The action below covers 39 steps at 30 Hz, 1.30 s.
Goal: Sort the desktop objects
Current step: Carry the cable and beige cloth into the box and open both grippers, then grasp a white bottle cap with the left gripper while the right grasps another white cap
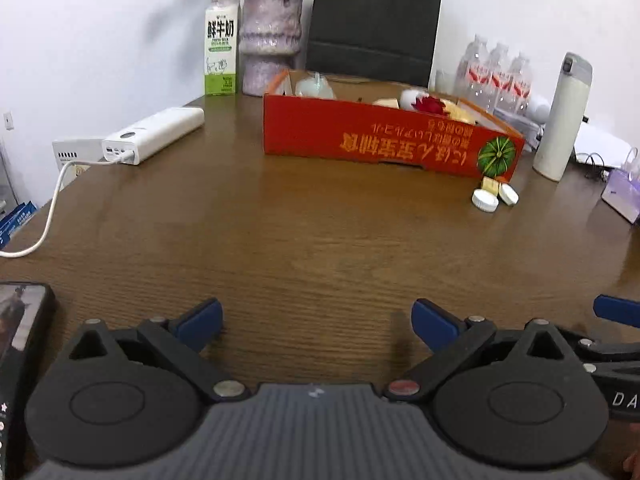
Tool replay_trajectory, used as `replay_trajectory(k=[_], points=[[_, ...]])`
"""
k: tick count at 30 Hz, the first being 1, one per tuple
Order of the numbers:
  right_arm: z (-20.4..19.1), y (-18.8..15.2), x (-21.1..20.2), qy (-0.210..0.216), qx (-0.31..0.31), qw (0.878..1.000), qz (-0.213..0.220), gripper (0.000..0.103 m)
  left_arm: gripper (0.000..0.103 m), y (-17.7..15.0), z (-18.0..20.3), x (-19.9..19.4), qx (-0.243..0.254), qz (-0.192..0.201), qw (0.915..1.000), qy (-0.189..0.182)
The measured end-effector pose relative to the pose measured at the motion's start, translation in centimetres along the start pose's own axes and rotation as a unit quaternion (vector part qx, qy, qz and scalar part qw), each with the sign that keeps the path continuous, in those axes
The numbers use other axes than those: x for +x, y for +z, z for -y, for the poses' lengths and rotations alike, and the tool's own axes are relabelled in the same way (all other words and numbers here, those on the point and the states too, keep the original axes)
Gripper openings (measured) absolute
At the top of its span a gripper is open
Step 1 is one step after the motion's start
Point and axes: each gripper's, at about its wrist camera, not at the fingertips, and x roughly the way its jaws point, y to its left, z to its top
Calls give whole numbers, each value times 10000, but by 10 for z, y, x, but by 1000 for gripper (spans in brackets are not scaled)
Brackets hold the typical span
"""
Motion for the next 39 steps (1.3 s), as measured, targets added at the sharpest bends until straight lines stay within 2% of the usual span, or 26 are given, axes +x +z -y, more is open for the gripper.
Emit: replay_trajectory(k=[3, 6, 16, 19, 21, 23, 25, 27, 28, 30, 33, 34, 36, 38, 39], points=[[2, -1, 0, 41, 104, 9999, 8, 95, 103, -1, 3, -3, 110, 64, 9999, -14], [7, 0, 1, 102, 252, 9996, -29, 95, 103, -1, 5, 2, 161, -97, 9998, -15], [14, 2, 3, 281, 393, 9988, -106, 95, 103, -4, 7, 0, 220, -42, 9997, -39], [29, 17, 4, 245, 436, 9987, -12, 91, 103, -1, 17, -4, 549, 312, 9965, -540], [40, 32, 9, -32, 268, 9995, 176, 90, 103, 6, 33, -1, 993, 509, 9897, -897], [54, 50, 23, -167, 123, 9992, 337, 85, 103, 18, 54, 11, 1430, 621, 9793, -1291], [70, 67, 45, -160, 54, 9996, 228, 67, 103, 32, 75, 30, 1675, 680, 9714, -1542], [87, 84, 71, -66, 188, 9998, -38, 55, 102, 52, 95, 54, 1732, 541, 9675, -1764], [94, 90, 80, 37, 289, 9995, -97, 54, 100, 59, 103, 64, 1753, 499, 9657, -1847], [104, 99, 95, 271, 454, 9985, -148, 54, 87, 73, 117, 90, 1854, 291, 9619, -1986], [113, 108, 117, 711, 568, 9956, -219, 52, 60, 84, 126, 119, 1829, 73, 9609, -2077], [115, 110, 127, 768, 616, 9946, -311, 43, 34, 86, 125, 127, 1763, -55, 9604, -2155], [114, 109, 142, 745, 620, 9943, -448, 25, 30, 86, 122, 131, 1668, -55, 9611, -2201], [107, 104, 141, 679, 434, 9963, -303, 25, 29, 84, 116, 127, 1585, -57, 9629, -2184], [103, 102, 138, 614, 288, 9973, -297, 25, 29, 82, 110, 123, 1462, -83, 9665, -2110]])
